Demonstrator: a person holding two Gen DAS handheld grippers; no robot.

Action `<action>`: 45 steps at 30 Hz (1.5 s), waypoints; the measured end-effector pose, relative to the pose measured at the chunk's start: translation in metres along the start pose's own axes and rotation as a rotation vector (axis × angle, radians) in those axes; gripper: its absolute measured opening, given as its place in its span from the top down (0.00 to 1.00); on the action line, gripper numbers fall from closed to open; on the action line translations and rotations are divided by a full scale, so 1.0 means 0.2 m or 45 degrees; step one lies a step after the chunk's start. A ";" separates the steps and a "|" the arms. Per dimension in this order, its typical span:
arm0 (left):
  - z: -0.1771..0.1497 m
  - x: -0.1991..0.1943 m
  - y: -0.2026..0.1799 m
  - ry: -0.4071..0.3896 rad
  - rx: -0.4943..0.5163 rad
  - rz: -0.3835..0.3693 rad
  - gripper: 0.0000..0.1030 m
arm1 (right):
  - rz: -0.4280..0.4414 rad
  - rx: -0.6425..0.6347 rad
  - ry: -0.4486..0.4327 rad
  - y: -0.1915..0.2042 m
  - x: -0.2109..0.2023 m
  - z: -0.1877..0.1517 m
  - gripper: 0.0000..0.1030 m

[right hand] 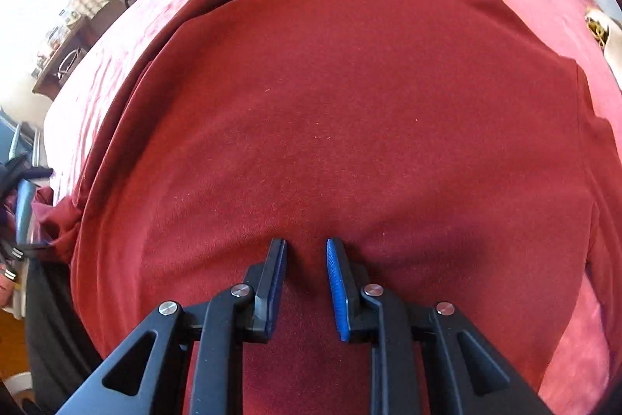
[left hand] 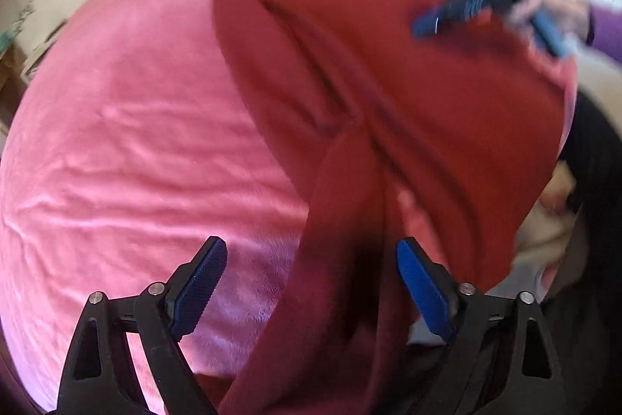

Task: Fold clothes

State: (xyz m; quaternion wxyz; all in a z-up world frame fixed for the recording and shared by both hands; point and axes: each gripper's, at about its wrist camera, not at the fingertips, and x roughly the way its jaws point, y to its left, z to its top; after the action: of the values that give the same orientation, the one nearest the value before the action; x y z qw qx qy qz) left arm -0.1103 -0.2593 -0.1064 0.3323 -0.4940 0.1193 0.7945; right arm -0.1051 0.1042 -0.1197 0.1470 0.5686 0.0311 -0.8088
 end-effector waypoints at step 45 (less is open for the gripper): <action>-0.53 -0.29 1.46 -0.263 -1.358 -0.004 0.28 | 0.065 0.171 0.004 -0.06 0.00 -0.02 0.78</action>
State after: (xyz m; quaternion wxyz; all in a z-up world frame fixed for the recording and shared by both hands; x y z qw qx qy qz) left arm -0.2076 -0.5569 -0.1471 0.0466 -0.5135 -0.3345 0.7888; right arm -0.1049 0.1158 -0.1228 0.1290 0.5791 -0.0373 -0.8041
